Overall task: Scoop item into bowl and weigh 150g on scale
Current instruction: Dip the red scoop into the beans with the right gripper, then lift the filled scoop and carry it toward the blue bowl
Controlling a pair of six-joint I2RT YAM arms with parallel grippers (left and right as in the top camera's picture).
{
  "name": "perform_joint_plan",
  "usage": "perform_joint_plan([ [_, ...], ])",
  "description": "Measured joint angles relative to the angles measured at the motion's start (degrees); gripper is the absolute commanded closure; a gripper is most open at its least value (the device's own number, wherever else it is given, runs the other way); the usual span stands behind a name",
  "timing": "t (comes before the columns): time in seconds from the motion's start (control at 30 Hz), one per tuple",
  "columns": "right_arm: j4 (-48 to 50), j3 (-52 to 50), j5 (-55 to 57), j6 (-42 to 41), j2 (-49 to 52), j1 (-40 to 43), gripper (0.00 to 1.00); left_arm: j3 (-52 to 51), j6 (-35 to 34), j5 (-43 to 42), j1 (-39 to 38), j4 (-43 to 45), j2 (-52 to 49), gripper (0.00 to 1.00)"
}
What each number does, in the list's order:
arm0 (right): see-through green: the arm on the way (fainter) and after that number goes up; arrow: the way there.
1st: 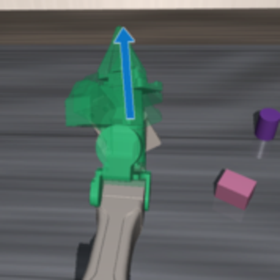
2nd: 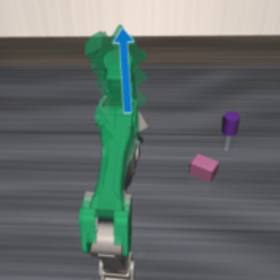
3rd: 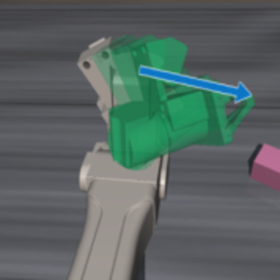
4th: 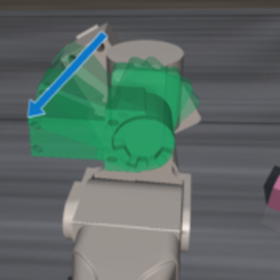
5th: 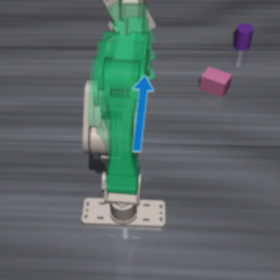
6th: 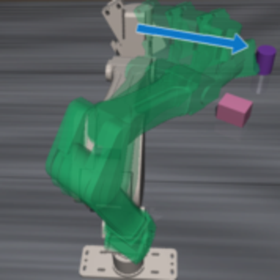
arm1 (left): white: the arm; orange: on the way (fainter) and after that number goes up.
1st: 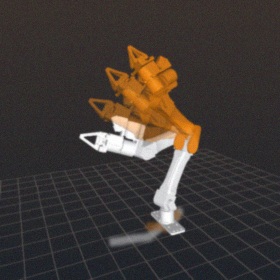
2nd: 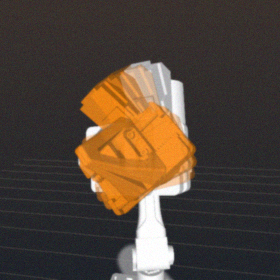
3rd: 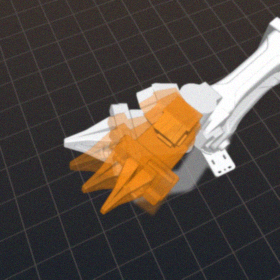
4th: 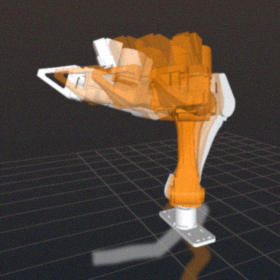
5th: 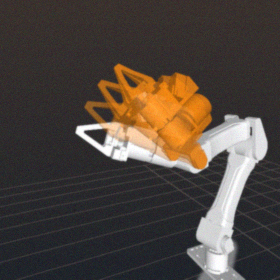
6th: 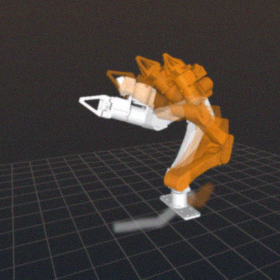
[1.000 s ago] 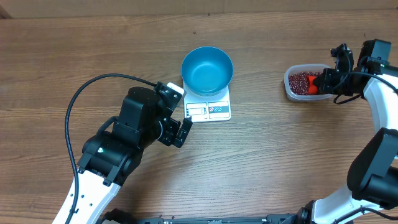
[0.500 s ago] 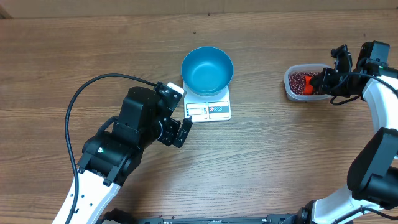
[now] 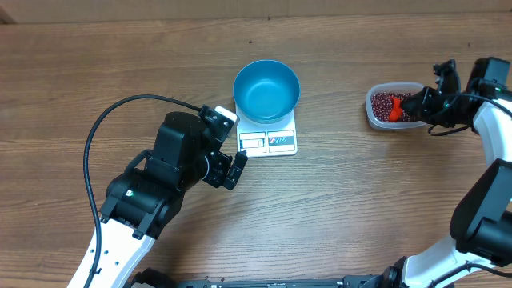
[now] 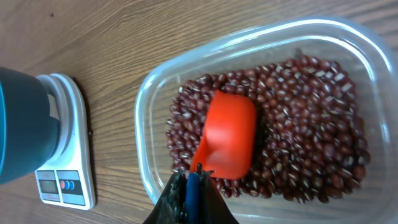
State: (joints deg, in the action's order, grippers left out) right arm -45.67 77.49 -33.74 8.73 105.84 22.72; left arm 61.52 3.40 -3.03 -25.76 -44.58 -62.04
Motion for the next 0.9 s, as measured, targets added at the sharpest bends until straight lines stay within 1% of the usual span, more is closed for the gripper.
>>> perform_joint_plan([
  [0.47,0.2,-0.3,-3.6,-0.3,1.3,2.3,0.96,0.0,0.0,0.0,0.0,0.0,0.0,0.01],
  [0.67,0.6,-0.3,-11.1,-0.9,5.7,6.6,0.96,0.0,0.0,0.0,0.0,0.0,0.0,0.0],
  [0.9,0.4,-0.4,-14.1,-1.0,7.2,8.5,0.96,0.0,0.0,0.0,0.0,0.0,0.0,0.0],
])
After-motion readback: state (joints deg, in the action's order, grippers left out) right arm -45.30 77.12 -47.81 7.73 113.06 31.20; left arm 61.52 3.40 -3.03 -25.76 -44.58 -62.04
